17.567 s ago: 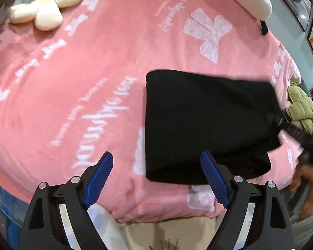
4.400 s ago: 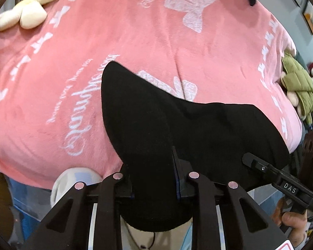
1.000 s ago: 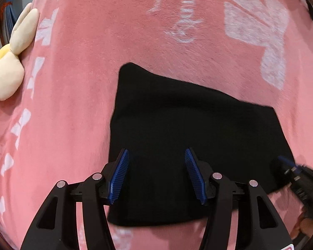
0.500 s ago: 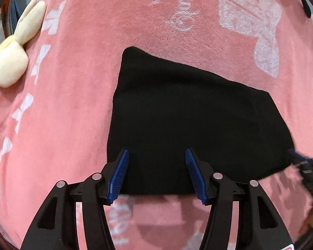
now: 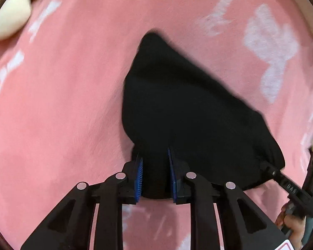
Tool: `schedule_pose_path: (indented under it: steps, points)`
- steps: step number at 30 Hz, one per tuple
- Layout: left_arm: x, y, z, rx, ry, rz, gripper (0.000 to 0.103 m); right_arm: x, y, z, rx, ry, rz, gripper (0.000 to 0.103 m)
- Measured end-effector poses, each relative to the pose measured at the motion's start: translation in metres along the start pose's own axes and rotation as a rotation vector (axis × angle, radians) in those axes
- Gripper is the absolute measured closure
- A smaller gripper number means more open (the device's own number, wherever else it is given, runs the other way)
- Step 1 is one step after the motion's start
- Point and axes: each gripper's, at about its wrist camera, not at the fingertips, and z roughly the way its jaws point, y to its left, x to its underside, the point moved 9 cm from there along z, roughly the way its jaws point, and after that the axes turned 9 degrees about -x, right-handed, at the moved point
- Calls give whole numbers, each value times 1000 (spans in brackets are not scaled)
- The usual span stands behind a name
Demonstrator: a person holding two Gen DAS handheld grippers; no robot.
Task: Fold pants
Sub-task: 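Lower the pants bundle onto the blanket with both grippers, then open both grippers and pull them back from the folded pants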
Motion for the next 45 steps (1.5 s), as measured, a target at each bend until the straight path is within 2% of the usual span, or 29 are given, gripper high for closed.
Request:
schedule_pose_path:
  steps: [2, 3, 4, 5, 6, 7, 9, 10, 11, 12, 14, 15, 16, 18, 21, 30, 31, 33, 34, 39, 41, 45]
  points:
    - [-7, -4, -15, -17, -30, 32, 85, -2, 6, -15, -2, -35, -36, 69]
    - [-4, -2, -11, -68, -21, 48, 84, 4, -2, -10, 18, -18, -36, 66]
    - [3, 1, 5, -125, 7, 70, 81, 21, -25, 10, 87, 58, -30, 61]
    - [9, 3, 18, -151, 30, 78, 75, 31, -37, 21, 125, 96, -14, 61]
    - [17, 7, 36, -174, 67, 77, 68, 39, -43, 23, 119, 96, 18, 56]
    - [16, 9, 35, -183, 37, 72, 65, 39, -38, 12, 99, 52, 42, 56]
    - [11, 6, 11, -189, -11, 70, 65, 31, -20, -12, 110, -25, -3, 57]
    - [9, 3, 2, -179, -30, 76, 65, 25, -6, -25, 89, -64, -31, 64]
    - [6, 0, -8, -180, -59, 89, 65, 23, 3, -29, 78, -74, -49, 69]
    - [2, -5, -17, -204, -97, 114, 65, 22, 11, -27, 76, -63, -82, 78]
    - [1, -16, -16, -220, -111, 160, 65, 28, 7, -2, 133, 14, -118, 86]
    - [4, -18, -12, -226, -95, 170, 65, 39, -7, 13, 167, 75, -105, 94]
    - [8, -21, -7, -226, -71, 178, 65, 47, -14, 24, 160, 101, -74, 103]
    - [18, -20, -4, -224, -42, 176, 65, 47, -11, 14, 128, 69, -31, 102]
    - [35, -12, -20, -230, -48, 190, 65, 43, 14, -18, 142, -8, -93, 100]
    - [76, -1, -76, -255, -91, 202, 62, 95, 62, -89, 233, -96, -214, 96]
    - [81, 0, -82, -257, -101, 200, 59, 104, 62, -96, 252, -104, -227, 95]
    - [94, 3, -94, -254, -127, 194, 45, 123, 59, -102, 267, -106, -232, 95]
    - [101, 5, -99, -257, -141, 191, 43, 138, 53, -105, 274, -96, -211, 95]
    - [140, 17, -120, -293, -174, 220, 43, 186, 37, -113, 274, -62, -126, 93]
    - [151, 19, -123, -299, -183, 238, 43, 190, 39, -122, 244, -94, -98, 93]
    - [171, 26, -121, -269, -196, 221, 43, 190, 44, -123, 257, -128, -109, 93]
